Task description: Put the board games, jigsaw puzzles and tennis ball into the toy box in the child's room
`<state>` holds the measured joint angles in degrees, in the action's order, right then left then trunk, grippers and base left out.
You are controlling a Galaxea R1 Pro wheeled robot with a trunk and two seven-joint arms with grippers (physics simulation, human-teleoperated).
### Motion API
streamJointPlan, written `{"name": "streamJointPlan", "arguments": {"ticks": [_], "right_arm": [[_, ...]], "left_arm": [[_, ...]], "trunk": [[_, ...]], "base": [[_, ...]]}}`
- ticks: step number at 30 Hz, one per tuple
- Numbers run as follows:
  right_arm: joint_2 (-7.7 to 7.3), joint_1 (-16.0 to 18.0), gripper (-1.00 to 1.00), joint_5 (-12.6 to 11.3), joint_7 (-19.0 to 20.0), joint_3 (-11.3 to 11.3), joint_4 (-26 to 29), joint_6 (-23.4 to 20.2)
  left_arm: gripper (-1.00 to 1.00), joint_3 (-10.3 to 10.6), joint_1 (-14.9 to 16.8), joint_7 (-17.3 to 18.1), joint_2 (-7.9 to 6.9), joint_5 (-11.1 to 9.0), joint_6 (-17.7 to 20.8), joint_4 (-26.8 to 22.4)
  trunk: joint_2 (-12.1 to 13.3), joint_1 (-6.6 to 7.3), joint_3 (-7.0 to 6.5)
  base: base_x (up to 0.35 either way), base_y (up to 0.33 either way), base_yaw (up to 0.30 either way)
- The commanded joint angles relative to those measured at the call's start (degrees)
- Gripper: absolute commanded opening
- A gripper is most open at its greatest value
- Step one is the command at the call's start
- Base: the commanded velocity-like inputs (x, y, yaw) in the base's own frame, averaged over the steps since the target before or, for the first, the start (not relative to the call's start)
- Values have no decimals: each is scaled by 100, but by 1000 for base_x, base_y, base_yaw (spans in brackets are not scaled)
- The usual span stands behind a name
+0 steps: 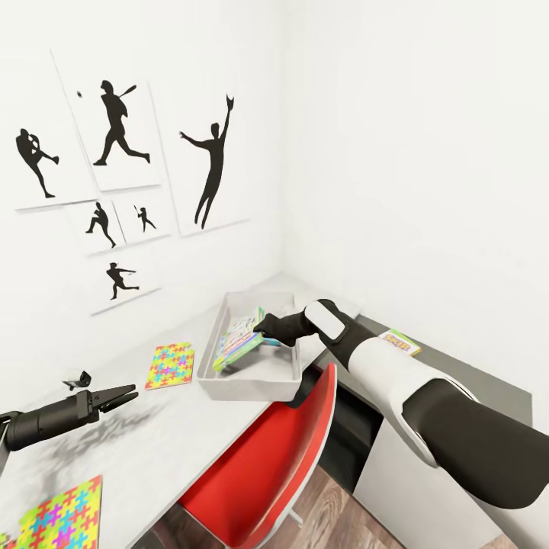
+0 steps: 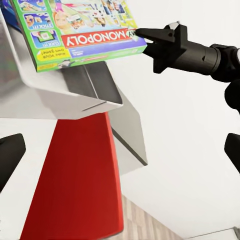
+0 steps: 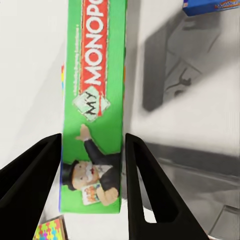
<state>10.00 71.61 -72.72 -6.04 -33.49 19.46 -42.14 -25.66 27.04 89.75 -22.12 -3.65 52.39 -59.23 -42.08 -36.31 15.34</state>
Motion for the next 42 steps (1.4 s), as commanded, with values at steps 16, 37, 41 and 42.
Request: {"name": "streamJointPlan", "arguments": {"ticks": [16, 37, 41, 42], "right_arm": [[0, 3, -100, -58, -69, -17, -4, -5], [0, 4, -100, -58, -73, -17, -4, -5], [0, 2, -100, -58, -73, -17, -4, -5], [0, 2, -100, -58, -73, -17, -4, -5]], "left_arm": [[100, 0, 3, 25, 1, 5, 61, -1], [100, 0, 3, 25, -2, 5, 61, -1], [100, 0, 3, 25, -2, 5, 61, -1], [100, 0, 3, 25, -2, 5, 61, -1]], "trunk": [[-490, -266, 224], [-731, -397, 332], [-731, -397, 332], [-731, -397, 332]], "base": [[0, 0, 0], [0, 0, 0], [0, 10, 0], [0, 42, 0]]}}
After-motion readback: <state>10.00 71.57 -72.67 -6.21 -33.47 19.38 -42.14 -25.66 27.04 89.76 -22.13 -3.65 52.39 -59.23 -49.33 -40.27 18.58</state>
